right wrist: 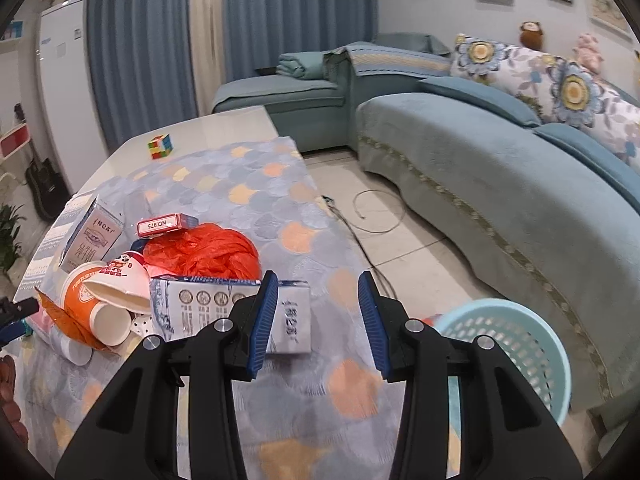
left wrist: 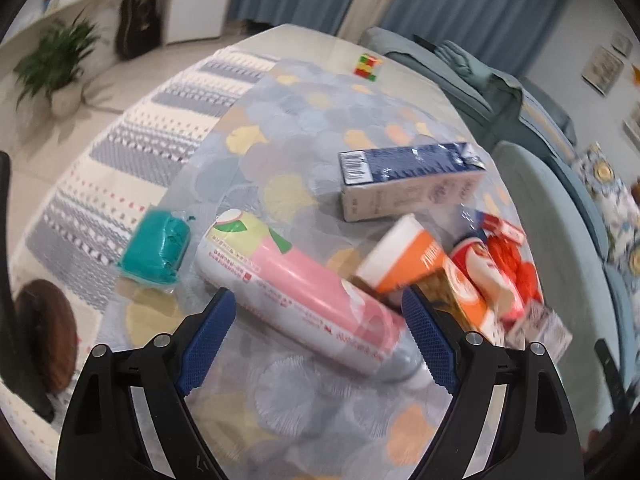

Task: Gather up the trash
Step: 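Grasp the white milk carton with the right tool while the left tool grasps the pink bottle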

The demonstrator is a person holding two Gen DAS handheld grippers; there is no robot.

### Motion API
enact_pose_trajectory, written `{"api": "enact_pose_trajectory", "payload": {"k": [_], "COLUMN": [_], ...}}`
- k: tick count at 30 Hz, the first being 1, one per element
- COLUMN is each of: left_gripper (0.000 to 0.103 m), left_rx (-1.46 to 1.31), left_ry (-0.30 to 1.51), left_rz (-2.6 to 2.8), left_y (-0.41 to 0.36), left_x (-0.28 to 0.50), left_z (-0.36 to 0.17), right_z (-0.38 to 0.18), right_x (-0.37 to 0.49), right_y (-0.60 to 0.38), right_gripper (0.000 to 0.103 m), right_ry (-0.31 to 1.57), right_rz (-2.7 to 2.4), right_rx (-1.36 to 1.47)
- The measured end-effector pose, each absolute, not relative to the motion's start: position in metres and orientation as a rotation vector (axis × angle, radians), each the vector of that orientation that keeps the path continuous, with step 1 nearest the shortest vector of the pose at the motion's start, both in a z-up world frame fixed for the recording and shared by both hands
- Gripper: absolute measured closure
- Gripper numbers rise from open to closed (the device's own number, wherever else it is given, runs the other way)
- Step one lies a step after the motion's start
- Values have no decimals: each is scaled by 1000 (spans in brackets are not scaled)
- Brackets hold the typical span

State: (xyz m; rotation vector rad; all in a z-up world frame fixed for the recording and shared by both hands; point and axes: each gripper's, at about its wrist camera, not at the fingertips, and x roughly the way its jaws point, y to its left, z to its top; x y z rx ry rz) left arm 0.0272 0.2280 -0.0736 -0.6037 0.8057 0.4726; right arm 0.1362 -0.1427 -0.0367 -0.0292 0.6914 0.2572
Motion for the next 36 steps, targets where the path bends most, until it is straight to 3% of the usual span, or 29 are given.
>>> {"api": "enact_pose_trajectory", "payload": {"k": [6, 9, 13, 15, 20, 26, 32, 33, 35, 36], "left_gripper": [20, 20, 24, 29, 53, 67, 67, 63, 49, 48], "left_rx": [-674, -678, -645, -634, -549, -398, -360, -361, -356, -354], "left_ry": [816, 826, 857, 856, 884, 918, 947, 954, 967, 967], "left_rz": [487, 493, 505, 470, 395, 325, 266, 267, 281, 284], "left_y": [232, 232, 229, 229, 224, 214, 215, 216, 217, 216], "left_x": [36, 42, 48, 48, 50, 42, 27, 25, 23, 22], "left_z": [-84, -88, -95, -95, -86, -76, -75, -75, -77, -78], "right_z": [-53, -61, -73, -77, -79, -76, -50, -47, -39, -39], "right_x": [170, 184, 193, 193, 166, 118, 59, 56, 56, 58], "right_y": [-142, -143, -142, -140, -133, -117, -90, -89, -85, -83], "right_gripper": [57, 46, 45, 45, 45, 45, 44, 41, 26, 25], "right_ry": [758, 801, 866, 901, 943, 992, 947, 932, 889, 881], "right_rz": [342, 379, 442, 493, 541, 649, 800, 801, 790, 782], "right_rx": [37, 75, 110, 134, 112, 91, -58, -76, -128, -146]}}
